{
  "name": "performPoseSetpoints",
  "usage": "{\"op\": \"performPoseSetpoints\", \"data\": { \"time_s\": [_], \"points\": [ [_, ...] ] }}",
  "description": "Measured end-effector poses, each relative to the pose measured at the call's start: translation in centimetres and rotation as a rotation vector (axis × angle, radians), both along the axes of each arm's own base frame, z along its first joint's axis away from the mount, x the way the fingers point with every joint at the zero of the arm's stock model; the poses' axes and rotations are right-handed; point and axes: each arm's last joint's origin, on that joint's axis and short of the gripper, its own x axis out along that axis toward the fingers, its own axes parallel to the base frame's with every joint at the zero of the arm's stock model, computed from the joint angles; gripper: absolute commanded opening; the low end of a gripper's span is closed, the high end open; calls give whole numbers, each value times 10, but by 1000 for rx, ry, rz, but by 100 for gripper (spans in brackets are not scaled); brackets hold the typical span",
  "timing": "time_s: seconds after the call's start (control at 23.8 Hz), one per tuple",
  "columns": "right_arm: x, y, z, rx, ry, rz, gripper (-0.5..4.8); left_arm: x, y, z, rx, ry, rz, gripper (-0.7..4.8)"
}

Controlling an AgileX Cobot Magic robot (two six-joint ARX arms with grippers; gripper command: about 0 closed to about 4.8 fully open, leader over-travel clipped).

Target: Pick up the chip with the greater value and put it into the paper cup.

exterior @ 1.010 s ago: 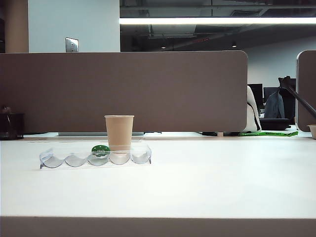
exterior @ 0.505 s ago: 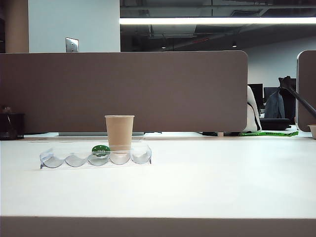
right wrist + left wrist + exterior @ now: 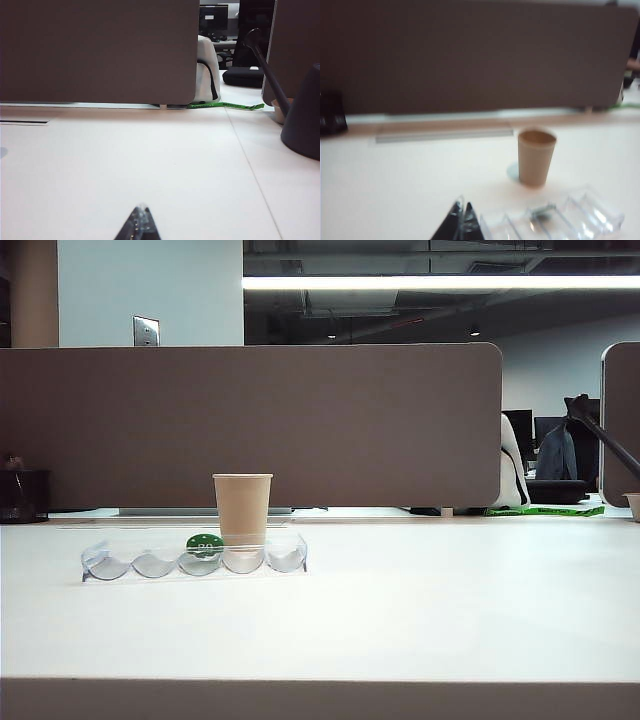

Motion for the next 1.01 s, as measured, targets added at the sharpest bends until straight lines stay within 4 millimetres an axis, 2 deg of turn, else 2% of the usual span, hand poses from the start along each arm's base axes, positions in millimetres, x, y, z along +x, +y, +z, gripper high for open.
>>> {"op": "performPoseSetpoints", "data": {
  "time_s": [0.17, 0.67, 1.01],
  "points": [
    [0, 0, 1, 0, -7, 0, -2, -10, 0, -2, -1, -14, 3, -5],
    [0, 1, 2, -1, -25, 7, -2, -9, 0, -7, 18, 13, 4, -5],
    [0, 1, 2, -43, -28, 2, -2, -6, 1, -21, 19, 80, 19, -6]
  ]
}}
